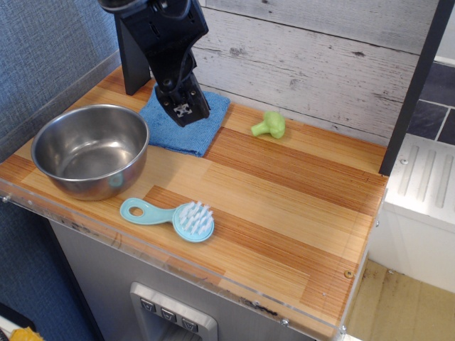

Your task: Slide the blue rag next to the blue brush in the empty corner.

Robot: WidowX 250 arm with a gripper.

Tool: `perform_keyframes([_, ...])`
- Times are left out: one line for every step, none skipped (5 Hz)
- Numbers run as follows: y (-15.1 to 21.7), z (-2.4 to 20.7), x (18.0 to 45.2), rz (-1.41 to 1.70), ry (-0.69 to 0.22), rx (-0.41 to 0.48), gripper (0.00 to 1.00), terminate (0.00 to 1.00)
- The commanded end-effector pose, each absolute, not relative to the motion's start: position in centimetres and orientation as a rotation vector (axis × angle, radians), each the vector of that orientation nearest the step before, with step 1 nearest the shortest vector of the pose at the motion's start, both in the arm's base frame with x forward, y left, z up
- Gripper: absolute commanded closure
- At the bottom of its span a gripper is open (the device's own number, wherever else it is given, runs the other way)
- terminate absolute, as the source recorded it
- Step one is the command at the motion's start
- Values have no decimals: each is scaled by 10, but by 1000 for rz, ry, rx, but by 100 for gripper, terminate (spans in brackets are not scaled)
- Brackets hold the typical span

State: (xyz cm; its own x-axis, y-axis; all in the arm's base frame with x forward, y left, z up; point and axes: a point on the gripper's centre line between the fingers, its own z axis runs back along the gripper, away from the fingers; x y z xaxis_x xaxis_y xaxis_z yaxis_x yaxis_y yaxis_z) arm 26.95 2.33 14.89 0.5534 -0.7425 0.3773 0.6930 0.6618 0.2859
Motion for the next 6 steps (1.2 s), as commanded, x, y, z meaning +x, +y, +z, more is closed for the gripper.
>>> perform_keyframes([23,149,270,-850,-497,108,0,0])
perform_keyframes([39,146,295,-782,-477,66,0,0])
perform_keyframes([51,143,315,-739,-469,58,0,0])
perform_keyframes([64,134,336,-687,-444,70,0,0])
perform_keyframes([70,121,351,-628,-431,97,0,0])
perform_keyframes([85,110,357,-525,-438,118,0,0])
